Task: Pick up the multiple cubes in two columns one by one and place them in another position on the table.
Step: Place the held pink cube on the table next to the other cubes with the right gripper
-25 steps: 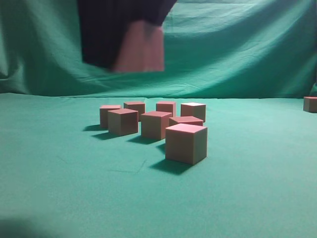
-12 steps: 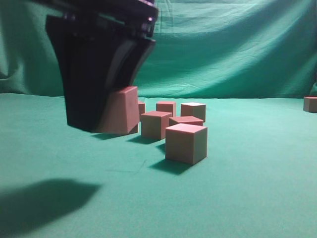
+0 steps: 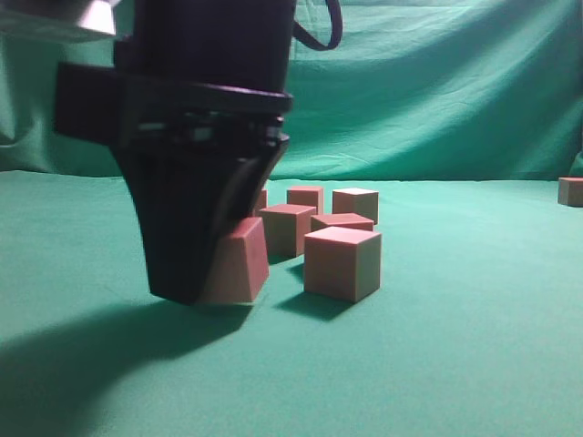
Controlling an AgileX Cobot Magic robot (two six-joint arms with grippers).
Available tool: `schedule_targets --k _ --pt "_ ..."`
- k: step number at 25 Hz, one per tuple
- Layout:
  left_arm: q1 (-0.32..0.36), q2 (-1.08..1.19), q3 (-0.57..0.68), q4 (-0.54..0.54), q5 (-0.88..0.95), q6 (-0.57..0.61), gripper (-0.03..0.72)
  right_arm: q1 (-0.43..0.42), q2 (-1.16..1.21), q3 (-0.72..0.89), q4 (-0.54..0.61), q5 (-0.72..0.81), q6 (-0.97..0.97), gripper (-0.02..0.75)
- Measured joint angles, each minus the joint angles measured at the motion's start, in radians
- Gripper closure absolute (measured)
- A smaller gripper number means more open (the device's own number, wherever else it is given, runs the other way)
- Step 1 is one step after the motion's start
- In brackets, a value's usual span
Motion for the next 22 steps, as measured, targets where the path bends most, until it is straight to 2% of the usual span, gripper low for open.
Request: schedule_targets --k 22 --pt "0.0 0.0 0.0 0.0 0.0 0.0 0.688 -0.015 0.025 -0.006 -0.002 -0.032 0.017 0.47"
